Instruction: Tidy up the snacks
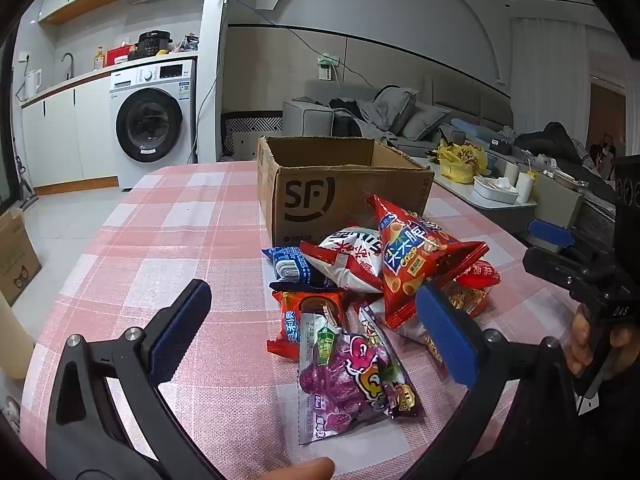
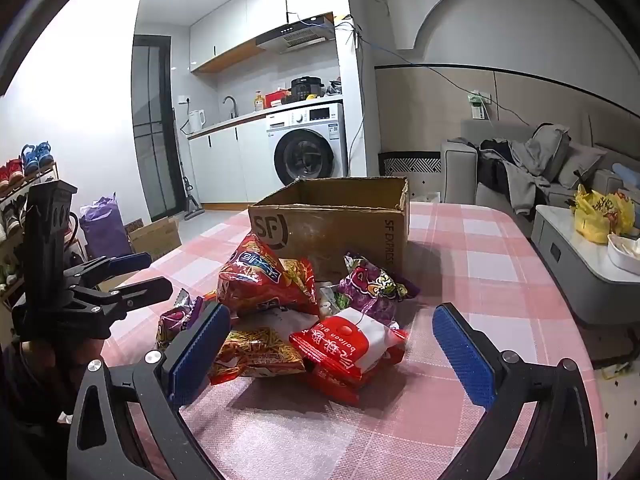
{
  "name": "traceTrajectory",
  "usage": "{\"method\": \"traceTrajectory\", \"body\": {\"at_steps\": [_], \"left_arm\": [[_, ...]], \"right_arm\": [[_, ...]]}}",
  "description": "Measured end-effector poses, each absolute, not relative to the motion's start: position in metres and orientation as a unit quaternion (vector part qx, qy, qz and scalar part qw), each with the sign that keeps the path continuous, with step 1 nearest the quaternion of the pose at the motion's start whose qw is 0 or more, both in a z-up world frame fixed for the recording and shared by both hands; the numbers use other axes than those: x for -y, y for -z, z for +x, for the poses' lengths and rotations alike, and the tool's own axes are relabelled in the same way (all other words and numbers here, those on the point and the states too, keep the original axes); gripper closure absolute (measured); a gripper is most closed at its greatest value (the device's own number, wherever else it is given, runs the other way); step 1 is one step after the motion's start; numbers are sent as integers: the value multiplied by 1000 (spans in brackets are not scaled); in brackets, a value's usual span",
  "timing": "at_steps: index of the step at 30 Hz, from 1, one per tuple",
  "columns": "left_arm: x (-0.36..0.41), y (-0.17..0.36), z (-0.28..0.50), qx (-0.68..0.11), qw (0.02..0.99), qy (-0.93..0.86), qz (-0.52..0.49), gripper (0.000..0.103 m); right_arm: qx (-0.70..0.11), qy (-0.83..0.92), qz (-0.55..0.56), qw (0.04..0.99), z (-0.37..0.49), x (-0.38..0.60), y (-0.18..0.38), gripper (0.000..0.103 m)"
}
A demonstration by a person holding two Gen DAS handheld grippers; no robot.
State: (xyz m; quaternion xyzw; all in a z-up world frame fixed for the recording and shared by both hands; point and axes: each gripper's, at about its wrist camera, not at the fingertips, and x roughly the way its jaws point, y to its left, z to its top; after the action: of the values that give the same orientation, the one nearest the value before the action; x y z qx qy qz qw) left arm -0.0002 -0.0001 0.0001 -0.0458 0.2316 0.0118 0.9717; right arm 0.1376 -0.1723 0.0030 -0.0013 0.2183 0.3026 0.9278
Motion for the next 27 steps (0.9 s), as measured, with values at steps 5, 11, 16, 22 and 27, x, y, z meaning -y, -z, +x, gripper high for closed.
{"method": "traceTrajectory", "body": {"at_steps": [5, 11, 16, 22, 27], "left_arm": [[0, 0, 0, -235, 971, -10, -48, 1], [2, 0, -1, -233, 971, -9, -46, 1], [0, 0, 0, -236, 970, -11, -51, 1], [0, 0, 0, -236, 970, -11, -51, 1], [0, 0, 0, -236, 970, -11, -50, 1]], "right_arm": [[-216, -303, -5, 928, 135, 173, -4, 0], [-221, -302, -3, 927, 138, 173, -3, 0], [-220, -302, -4, 927, 137, 172, -3, 0], [-220, -302, -2, 928, 137, 173, -3, 0], [-221, -302, -3, 927, 138, 173, -3, 0]]}}
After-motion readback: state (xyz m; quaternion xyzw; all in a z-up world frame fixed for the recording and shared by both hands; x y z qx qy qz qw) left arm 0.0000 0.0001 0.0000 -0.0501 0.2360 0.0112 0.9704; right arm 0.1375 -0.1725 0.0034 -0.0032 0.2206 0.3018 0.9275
